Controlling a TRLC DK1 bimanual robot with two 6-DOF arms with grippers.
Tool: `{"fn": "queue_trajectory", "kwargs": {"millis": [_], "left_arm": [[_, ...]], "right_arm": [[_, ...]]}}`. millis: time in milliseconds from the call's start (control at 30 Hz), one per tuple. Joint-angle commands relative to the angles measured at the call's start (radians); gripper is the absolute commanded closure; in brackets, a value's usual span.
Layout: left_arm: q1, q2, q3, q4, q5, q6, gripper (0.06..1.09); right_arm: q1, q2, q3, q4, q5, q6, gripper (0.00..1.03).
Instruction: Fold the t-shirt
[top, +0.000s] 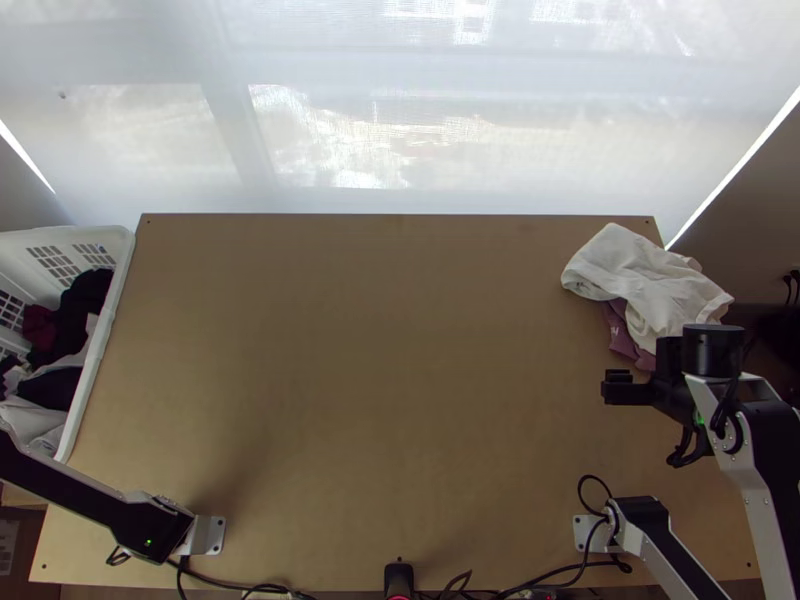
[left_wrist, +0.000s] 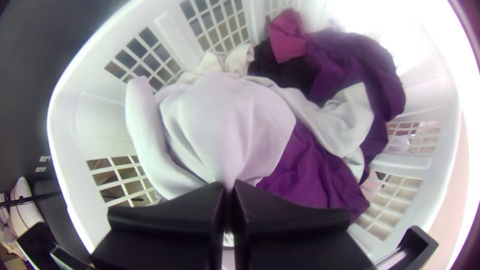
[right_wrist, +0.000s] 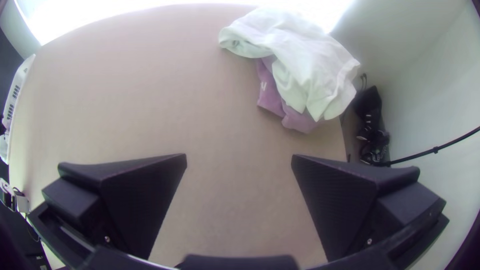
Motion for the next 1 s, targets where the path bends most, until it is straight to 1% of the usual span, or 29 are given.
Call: {"fn": "queue_trajectory", "kwargs": {"millis": [0, 167, 267, 367, 567, 633, 767, 867, 967], "left_arm": [[-0.034, -0.196, 0.006, -0.061, 0.055, -0.061, 1.05], [-0.065, -0.335, 0.037, -0.093, 0.077, -0.108, 1.05], [-0.082, -0.424, 0.060, -0.100, 0.087, -0.168, 1.05], [-0.100, -0.515, 0.093, -0.097, 0.117, -0.219, 1.05], [-0.163, -0.659, 0.233, -0.094, 0.213, -0.312, 1.05], [-0.220, -0.711, 0.267, -0.085, 0.238, -0.322, 1.05], [-0.392, -0.815, 0.282, -0.028, 0.241, -0.322, 1.05], [-0.580, -0.858, 0.287, 0.008, 0.239, -0.316, 1.05], [-0.755, -0.863, 0.331, 0.004, 0.238, -0.316, 1.05]], "right_arm": [[0.002, -0.002, -0.016, 0.000, -0.014, 0.000, 0.05], [0.005, -0.014, -0.028, -0.003, -0.021, 0.000, 0.05], [0.006, -0.025, -0.042, -0.010, -0.026, -0.003, 0.05], [0.008, -0.037, -0.054, -0.016, -0.032, -0.004, 0.05], [0.008, -0.068, -0.071, -0.022, -0.040, -0.006, 0.05], [0.008, -0.075, -0.071, -0.022, -0.040, -0.006, 0.05], [0.006, -0.095, -0.065, -0.029, -0.040, -0.006, 0.05], [0.000, -0.114, -0.062, -0.042, -0.040, -0.007, 0.05], [0.000, -0.120, -0.045, -0.063, -0.040, -0.027, 0.05]]}}
